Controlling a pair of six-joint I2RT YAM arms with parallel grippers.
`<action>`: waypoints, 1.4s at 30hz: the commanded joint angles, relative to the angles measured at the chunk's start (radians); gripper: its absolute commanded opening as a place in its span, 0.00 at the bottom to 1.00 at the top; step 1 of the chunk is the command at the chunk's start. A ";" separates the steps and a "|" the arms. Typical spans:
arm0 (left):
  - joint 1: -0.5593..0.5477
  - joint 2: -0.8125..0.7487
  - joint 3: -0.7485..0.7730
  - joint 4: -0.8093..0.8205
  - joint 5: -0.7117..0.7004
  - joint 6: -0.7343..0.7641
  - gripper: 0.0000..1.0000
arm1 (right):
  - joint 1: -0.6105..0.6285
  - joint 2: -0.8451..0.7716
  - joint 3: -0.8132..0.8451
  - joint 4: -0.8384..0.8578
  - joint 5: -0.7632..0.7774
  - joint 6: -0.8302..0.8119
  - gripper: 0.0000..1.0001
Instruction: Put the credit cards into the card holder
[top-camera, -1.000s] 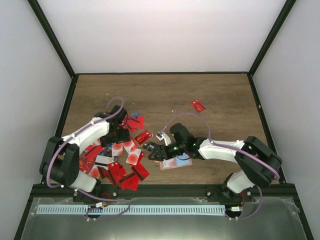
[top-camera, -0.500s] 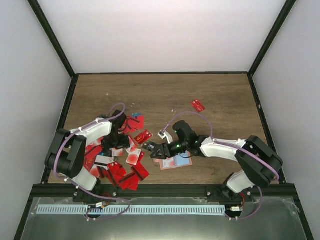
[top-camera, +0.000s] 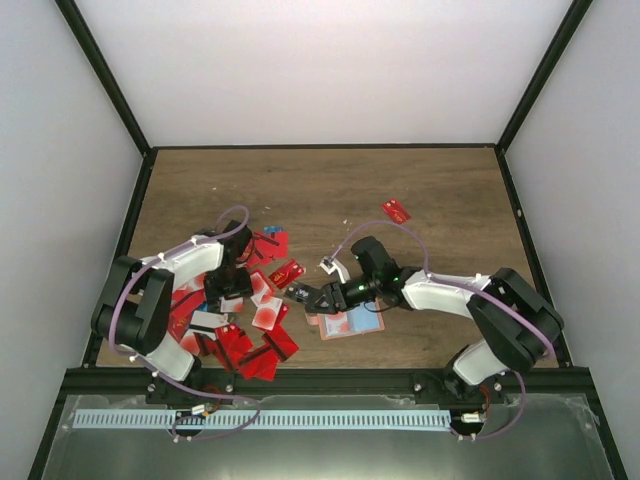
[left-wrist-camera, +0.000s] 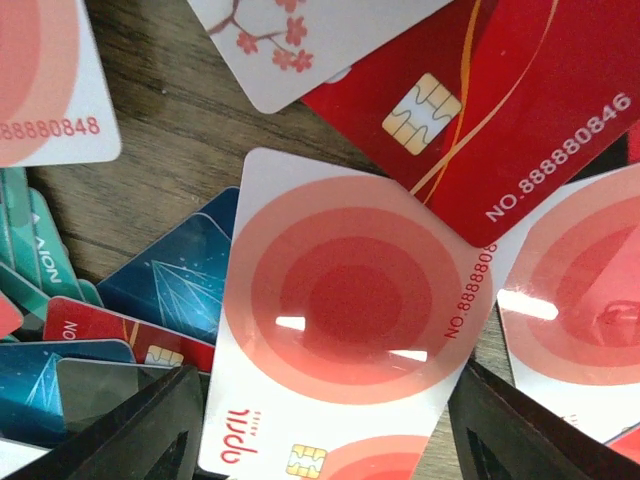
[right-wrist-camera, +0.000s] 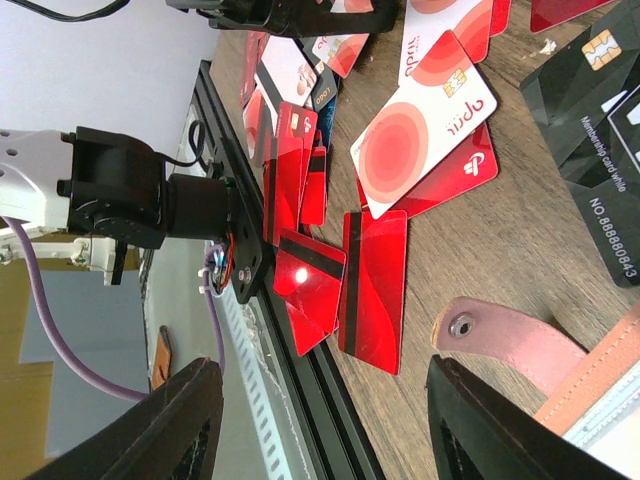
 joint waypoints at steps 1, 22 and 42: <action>-0.010 0.051 -0.056 0.093 0.040 -0.006 0.66 | -0.009 0.012 0.011 0.002 -0.029 -0.019 0.58; -0.099 -0.174 0.042 0.028 0.060 -0.054 0.53 | -0.029 -0.032 0.012 -0.004 0.049 0.057 0.58; -0.406 -0.225 0.229 0.172 0.132 -0.088 0.55 | -0.130 -0.119 0.148 -0.070 0.131 0.155 0.58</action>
